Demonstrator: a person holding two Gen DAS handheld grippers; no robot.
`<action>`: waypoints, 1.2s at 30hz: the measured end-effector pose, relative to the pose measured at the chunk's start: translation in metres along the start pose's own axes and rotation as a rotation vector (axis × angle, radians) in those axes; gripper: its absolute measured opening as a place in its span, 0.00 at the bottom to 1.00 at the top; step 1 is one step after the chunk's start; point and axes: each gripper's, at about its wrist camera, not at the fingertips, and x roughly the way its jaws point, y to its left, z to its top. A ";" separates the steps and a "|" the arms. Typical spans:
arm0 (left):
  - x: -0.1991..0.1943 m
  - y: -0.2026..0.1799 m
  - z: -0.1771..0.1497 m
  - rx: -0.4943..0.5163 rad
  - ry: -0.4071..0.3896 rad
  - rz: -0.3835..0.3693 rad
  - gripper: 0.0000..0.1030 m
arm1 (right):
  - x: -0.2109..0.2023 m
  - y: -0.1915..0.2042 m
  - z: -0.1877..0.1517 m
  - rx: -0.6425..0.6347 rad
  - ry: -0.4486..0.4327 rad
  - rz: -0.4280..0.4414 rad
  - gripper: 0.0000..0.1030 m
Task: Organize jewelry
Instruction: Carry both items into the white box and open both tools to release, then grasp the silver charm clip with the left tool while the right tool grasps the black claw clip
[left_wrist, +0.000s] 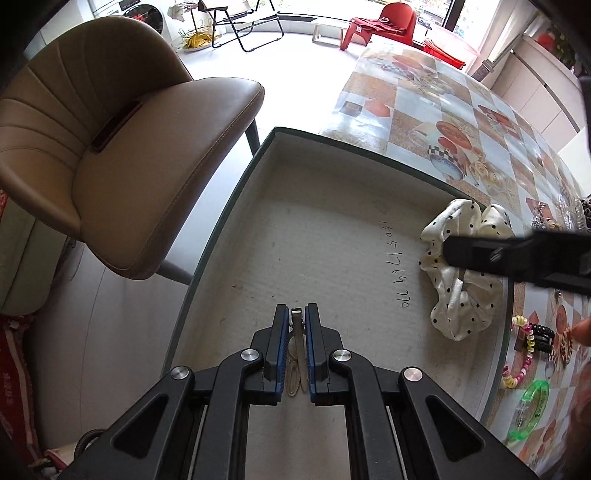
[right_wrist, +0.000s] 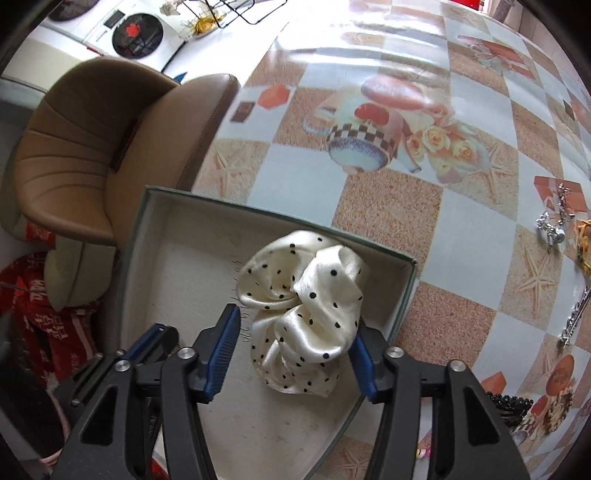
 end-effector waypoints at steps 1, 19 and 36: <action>-0.001 -0.001 0.000 0.003 -0.001 0.003 0.11 | -0.008 -0.001 0.001 0.004 -0.012 0.016 0.62; -0.005 -0.017 0.001 0.033 0.021 0.048 1.00 | -0.089 -0.053 -0.054 0.136 -0.111 0.014 0.63; -0.043 -0.053 0.005 0.143 -0.017 0.093 1.00 | -0.124 -0.137 -0.106 0.316 -0.132 -0.063 0.80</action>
